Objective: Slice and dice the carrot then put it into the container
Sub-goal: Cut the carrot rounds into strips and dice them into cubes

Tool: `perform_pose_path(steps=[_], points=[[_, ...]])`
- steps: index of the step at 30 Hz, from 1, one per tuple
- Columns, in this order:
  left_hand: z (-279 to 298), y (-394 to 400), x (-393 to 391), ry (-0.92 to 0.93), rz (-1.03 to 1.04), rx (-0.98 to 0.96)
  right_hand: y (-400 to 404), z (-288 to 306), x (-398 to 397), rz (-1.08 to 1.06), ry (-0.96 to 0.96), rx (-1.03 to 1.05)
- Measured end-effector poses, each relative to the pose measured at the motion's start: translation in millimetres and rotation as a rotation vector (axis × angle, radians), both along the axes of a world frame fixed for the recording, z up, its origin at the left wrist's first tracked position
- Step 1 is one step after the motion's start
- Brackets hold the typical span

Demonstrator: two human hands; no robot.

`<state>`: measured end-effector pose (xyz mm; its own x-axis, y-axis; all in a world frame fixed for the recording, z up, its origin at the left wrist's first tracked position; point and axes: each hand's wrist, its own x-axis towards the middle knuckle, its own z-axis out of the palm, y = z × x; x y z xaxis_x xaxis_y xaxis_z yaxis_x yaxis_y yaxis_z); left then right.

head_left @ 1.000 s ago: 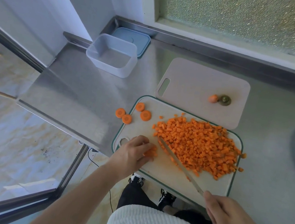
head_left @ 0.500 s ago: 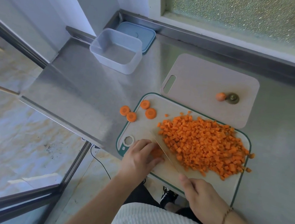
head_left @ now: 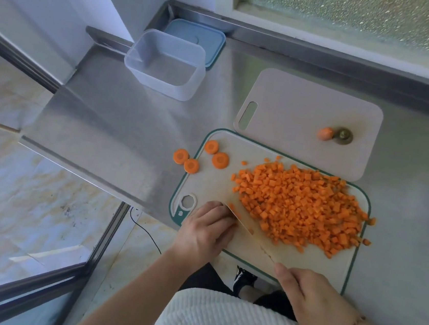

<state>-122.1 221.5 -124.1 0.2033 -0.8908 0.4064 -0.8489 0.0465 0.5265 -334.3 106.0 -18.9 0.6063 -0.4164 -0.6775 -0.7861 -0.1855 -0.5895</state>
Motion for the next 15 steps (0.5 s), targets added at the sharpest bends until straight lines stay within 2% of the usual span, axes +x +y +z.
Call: perform_pose_path(steps=[3, 8, 15], points=[[2, -2, 2, 0.02, -0.021, -0.025, 1, -3, 18, 0.02, 0.002, -0.018], [1, 1, 5, -0.007, -0.035, -0.025, -4, -7, 33, 0.009, -0.12, -0.018], [-4, 4, 5, -0.002, -0.007, -0.033, 6, 7, 8, -0.017, 0.011, 0.057]])
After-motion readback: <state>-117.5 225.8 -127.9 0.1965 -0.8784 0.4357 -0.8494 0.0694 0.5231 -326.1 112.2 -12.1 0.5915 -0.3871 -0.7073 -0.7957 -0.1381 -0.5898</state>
